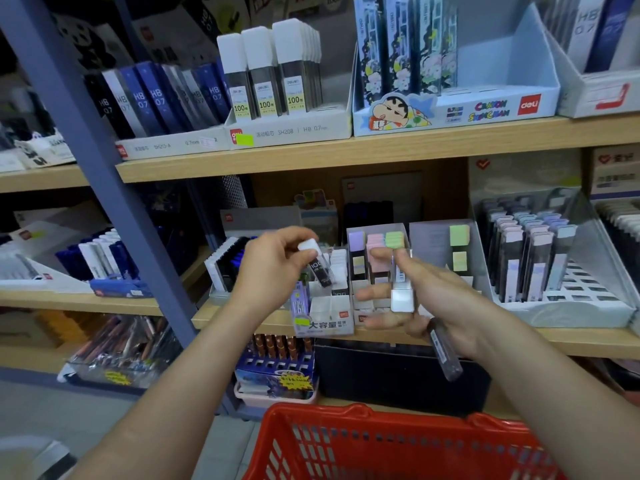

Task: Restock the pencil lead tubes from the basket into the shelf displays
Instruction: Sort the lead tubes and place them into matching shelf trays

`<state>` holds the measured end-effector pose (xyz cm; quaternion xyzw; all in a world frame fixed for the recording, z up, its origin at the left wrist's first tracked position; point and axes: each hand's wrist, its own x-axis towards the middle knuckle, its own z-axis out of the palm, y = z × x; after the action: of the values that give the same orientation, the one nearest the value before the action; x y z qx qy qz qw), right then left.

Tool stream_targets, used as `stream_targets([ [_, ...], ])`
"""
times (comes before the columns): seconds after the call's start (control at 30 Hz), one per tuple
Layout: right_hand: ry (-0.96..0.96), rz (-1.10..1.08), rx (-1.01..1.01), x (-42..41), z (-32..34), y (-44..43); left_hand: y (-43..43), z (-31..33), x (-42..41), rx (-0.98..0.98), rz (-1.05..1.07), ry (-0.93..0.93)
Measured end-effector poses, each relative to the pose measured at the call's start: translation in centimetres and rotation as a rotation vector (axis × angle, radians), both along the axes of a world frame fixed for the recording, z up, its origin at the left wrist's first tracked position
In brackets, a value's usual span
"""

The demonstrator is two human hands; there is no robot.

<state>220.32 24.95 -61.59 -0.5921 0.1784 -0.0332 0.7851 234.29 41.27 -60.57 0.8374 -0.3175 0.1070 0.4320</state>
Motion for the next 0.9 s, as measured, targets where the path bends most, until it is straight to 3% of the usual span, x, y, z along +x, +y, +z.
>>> stream_targets([
  [0.13, 0.057, 0.027, -0.115, 0.3, -0.7, 0.1, -0.7, -1.0, -0.1, 0.063, -0.025, -0.039],
  [0.33, 0.037, 0.048, -0.070, 0.9, -1.1, -0.5, -1.5, -2.1, -0.2, 0.103, -0.070, -0.176],
  [0.5, 0.004, 0.068, -0.199, 0.9, -1.3, -0.7, -1.6, -1.9, 0.0, 0.135, -0.078, -0.217],
  [0.7, 0.032, 0.079, -0.065, 1.0, -1.4, -1.3, -1.8, -2.0, 0.0, 0.239, -0.130, -0.168],
  [0.9, -0.001, 0.113, -0.166, 1.2, -1.8, -1.2, -2.2, -2.9, 0.1, 0.349, -0.107, -0.264],
])
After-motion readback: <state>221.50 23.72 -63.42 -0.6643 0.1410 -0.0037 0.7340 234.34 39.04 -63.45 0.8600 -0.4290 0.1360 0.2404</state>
